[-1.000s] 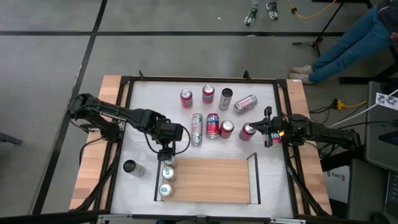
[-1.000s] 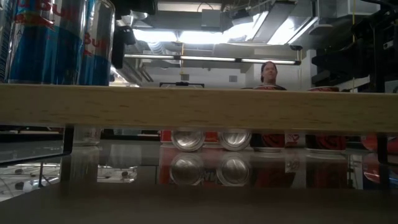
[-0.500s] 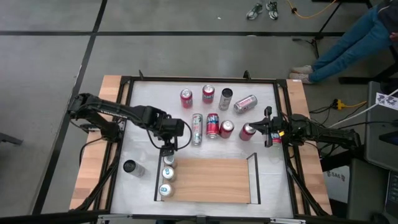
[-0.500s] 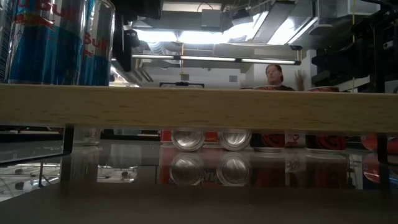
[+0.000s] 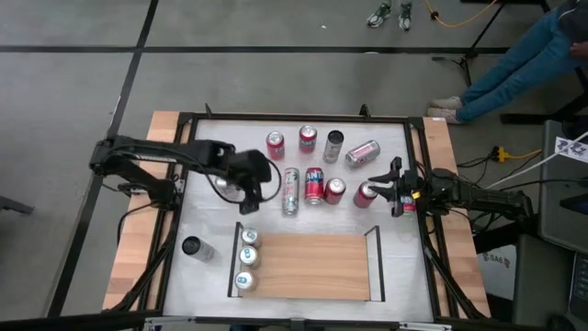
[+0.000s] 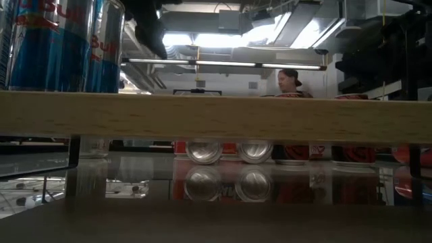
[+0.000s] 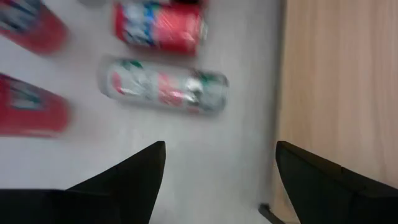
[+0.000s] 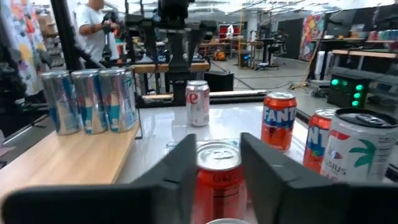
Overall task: Place canned beverage on shelf
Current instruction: Put the top white soda can on the shelf
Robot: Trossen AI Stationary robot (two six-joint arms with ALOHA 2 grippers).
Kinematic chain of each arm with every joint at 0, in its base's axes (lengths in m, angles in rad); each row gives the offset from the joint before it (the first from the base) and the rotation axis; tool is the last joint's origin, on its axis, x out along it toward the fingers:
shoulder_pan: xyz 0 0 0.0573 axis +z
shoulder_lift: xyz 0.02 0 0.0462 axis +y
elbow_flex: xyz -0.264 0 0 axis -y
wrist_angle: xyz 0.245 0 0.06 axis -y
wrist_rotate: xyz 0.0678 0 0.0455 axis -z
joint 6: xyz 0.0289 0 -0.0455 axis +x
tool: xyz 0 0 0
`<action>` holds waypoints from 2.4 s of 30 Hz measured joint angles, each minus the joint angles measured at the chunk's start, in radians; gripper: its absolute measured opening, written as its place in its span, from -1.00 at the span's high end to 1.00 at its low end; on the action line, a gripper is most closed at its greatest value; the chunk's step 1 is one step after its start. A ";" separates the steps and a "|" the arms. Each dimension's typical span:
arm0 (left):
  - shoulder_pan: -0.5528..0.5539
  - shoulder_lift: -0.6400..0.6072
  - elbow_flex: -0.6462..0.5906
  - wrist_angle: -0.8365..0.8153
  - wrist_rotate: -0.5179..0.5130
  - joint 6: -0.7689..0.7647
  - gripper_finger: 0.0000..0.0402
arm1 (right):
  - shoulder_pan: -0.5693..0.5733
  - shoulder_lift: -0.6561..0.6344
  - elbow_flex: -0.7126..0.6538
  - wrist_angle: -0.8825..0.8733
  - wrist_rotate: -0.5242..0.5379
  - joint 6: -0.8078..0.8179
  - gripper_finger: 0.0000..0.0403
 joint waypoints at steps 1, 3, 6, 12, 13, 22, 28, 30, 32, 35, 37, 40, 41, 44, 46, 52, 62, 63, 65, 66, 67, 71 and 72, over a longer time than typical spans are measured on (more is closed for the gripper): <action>0.009 -0.017 0.000 0.006 -0.011 0.013 -0.48 | 0.000 0.000 0.000 0.009 0.012 0.005 0.30; 0.026 -0.057 0.000 0.020 -0.029 0.037 -0.48 | 0.000 0.000 0.000 0.024 0.038 0.021 0.14; 0.057 -0.101 0.000 0.045 -0.027 0.073 -0.48 | 0.000 -0.001 0.007 0.074 0.050 0.033 -0.05; 0.125 -0.197 -0.145 0.247 0.018 0.132 -0.48 | 0.000 0.000 0.105 0.077 0.059 0.034 -0.29; 0.137 -0.214 -0.174 0.279 0.033 0.141 -0.48 | 0.000 0.007 0.123 0.075 0.065 0.033 -0.31; 0.245 -0.328 -0.350 0.500 0.055 0.256 -0.48 | 0.000 0.205 0.318 0.047 0.204 0.025 -0.33; 0.303 -0.338 -0.367 0.564 0.108 0.291 -0.48 | -0.001 0.459 0.510 -0.097 0.343 0.023 -0.33; 0.314 -0.338 -0.367 0.564 0.115 0.290 -0.48 | -0.010 0.548 0.588 -0.162 0.384 0.021 -0.33; 0.320 -0.338 -0.367 0.564 0.114 0.284 -0.48 | -0.039 0.631 0.671 -0.229 0.393 0.017 -0.33; 0.321 -0.337 -0.367 0.564 0.114 0.280 -0.48 | -0.095 0.748 0.790 -0.340 0.367 0.001 -0.33; 0.320 -0.337 -0.367 0.562 0.115 0.280 -0.48 | -0.134 0.829 0.865 -0.397 0.328 -0.024 -0.33; 0.321 -0.337 -0.367 0.561 0.115 0.280 -0.48 | -0.195 0.941 0.962 -0.471 0.274 -0.050 -0.33; 0.321 -0.337 -0.367 0.561 0.114 0.280 -0.48 | -0.216 0.974 0.990 -0.492 0.265 -0.064 -0.33; 0.321 -0.337 -0.367 0.561 0.113 0.280 -0.48 | -0.268 1.070 1.064 -0.540 0.224 -0.116 -0.33; 0.320 -0.337 -0.367 0.561 0.113 0.280 -0.48 | -0.301 1.127 1.104 -0.570 0.190 -0.149 -0.33; 0.320 -0.337 -0.368 0.561 0.113 0.280 -0.48 | -0.384 1.261 1.191 -0.622 0.047 -0.230 -0.33; 0.320 -0.337 -0.368 0.557 0.113 0.280 -0.48 | -0.428 1.359 1.208 -0.625 -0.084 -0.332 -0.33; 0.320 -0.337 -0.368 0.556 0.113 0.280 -0.48 | -0.428 1.362 1.208 -0.628 -0.084 -0.342 -0.33; 0.320 -0.337 -0.368 0.550 0.113 0.280 -0.48 | -0.426 1.365 1.208 -0.632 -0.089 -0.350 -0.33; 0.320 -0.337 -0.368 0.543 0.113 0.280 -0.48 | -0.426 1.366 1.208 -0.636 -0.093 -0.350 -0.33; 0.320 -0.337 -0.368 0.537 0.113 0.280 -0.48 | -0.426 1.368 1.208 -0.641 -0.093 -0.350 -0.33; 0.320 -0.337 -0.368 0.523 0.114 0.279 -0.48 | -0.426 1.369 1.208 -0.649 -0.093 -0.350 -0.33; 0.320 -0.337 -0.368 0.521 0.114 0.279 -0.48 | -0.426 1.369 1.208 -0.651 -0.093 -0.350 -0.33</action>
